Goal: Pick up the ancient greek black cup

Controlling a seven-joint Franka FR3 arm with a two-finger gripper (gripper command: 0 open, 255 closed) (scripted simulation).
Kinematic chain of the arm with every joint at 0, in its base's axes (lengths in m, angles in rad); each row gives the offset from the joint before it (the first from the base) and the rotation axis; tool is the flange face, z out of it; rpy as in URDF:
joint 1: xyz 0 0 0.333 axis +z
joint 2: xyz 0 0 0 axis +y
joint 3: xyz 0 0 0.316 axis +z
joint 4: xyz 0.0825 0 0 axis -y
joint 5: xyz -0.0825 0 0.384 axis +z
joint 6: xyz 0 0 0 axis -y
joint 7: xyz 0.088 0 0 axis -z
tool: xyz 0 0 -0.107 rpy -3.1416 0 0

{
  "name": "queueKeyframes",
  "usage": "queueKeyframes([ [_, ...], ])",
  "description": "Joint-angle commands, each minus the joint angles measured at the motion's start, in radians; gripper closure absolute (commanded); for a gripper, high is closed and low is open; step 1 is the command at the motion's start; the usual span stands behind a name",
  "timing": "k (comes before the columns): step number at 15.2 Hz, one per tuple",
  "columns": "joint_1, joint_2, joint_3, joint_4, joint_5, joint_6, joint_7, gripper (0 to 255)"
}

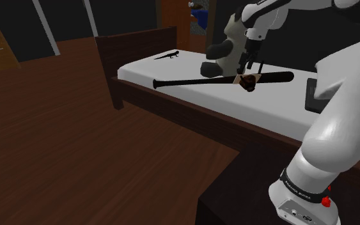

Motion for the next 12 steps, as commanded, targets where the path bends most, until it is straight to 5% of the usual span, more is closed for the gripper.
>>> queueKeyframes([
  [1,-0.016,0.084,-0.024,0.068,0.059,-0.009,-0.066,0],
  [5,-0.077,0.245,-0.043,0.205,0.172,-0.039,-0.177,0],
  [12,-0.082,0.273,-0.034,0.143,0.196,0.045,-0.2,0],
])
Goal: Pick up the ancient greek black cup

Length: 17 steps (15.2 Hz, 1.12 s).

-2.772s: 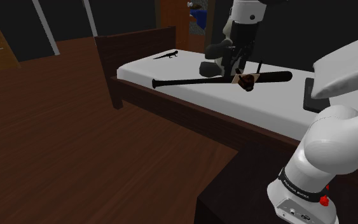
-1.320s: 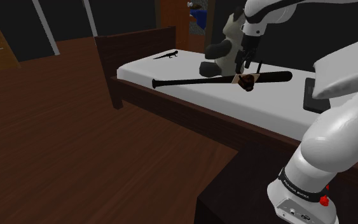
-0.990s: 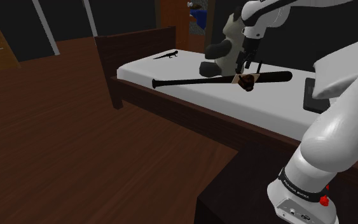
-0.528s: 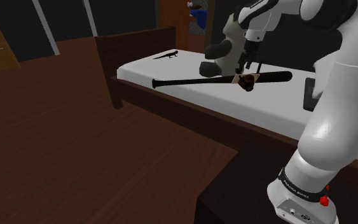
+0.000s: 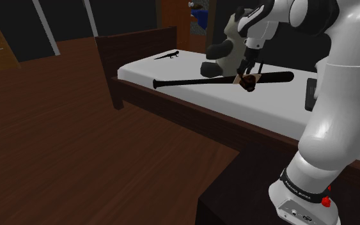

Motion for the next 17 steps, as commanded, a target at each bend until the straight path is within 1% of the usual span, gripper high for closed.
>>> queueKeyframes([
  [1,0.0,0.006,0.002,-0.015,0.006,0.02,-0.004,0],
  [2,0.0,0.006,0.002,-0.015,0.006,0.02,-0.004,0],
  [3,0.001,0.004,0.002,-0.016,0.004,0.02,-0.003,255],
  [12,0.0,0.006,0.002,-0.015,0.006,0.02,-0.004,255],
  [17,0.003,-0.016,-0.003,0.027,-0.014,-0.039,0.013,255],
])
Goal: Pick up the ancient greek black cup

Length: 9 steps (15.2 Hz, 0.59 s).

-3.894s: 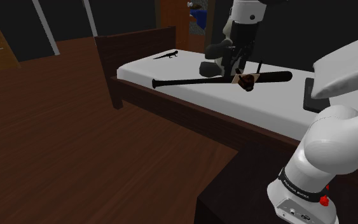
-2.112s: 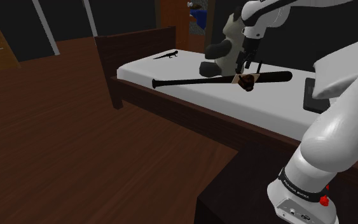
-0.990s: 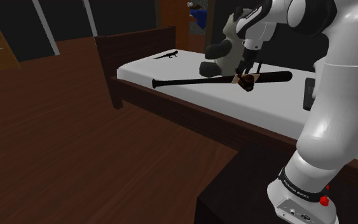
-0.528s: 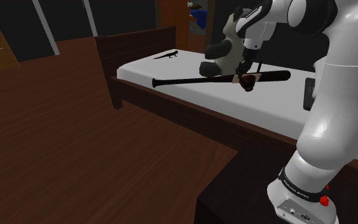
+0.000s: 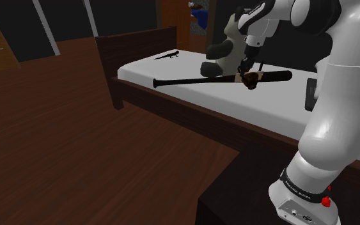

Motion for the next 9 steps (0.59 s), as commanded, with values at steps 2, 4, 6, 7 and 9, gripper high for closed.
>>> queueKeyframes([
  [2,0.0,-0.013,-0.004,0.028,-0.011,-0.038,0.008,255],
  [4,0.001,-0.019,-0.005,0.047,-0.017,-0.062,0.014,255],
  [6,0.001,-0.025,-0.007,0.068,-0.022,-0.087,0.019,255],
  [7,0.001,-0.027,-0.007,0.079,-0.024,-0.1,0.021,255],
  [9,0.0,-0.031,-0.009,0.101,-0.028,-0.125,0.026,255],
])
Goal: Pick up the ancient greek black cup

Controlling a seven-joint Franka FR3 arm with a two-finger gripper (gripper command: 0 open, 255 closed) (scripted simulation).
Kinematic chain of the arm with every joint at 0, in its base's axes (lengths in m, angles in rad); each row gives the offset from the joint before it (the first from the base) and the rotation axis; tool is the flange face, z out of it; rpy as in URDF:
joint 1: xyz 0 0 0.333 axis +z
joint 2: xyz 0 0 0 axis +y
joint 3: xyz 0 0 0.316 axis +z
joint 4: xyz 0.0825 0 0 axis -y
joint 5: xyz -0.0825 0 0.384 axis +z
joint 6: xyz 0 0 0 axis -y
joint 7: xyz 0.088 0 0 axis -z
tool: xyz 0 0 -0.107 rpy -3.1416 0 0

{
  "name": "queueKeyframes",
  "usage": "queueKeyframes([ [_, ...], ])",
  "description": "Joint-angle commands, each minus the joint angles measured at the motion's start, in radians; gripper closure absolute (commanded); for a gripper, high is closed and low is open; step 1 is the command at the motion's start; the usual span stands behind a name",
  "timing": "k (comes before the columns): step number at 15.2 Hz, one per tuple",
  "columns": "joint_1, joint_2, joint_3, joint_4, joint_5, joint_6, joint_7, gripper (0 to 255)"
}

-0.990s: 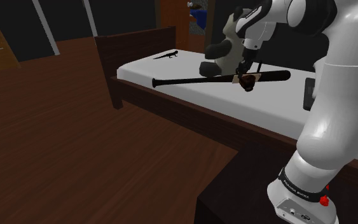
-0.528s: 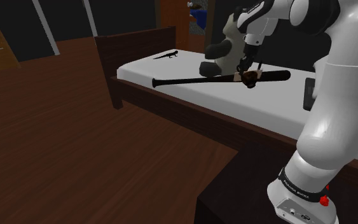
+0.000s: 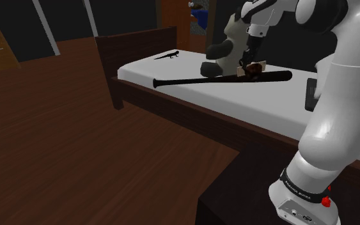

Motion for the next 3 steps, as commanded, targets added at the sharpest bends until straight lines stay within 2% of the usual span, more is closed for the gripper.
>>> queueKeyframes([
  [1,-0.002,0.0,-0.002,0.028,-0.002,-0.028,0.002,255],
  [3,-0.003,0.0,-0.002,0.03,-0.002,-0.03,0.002,255],
])
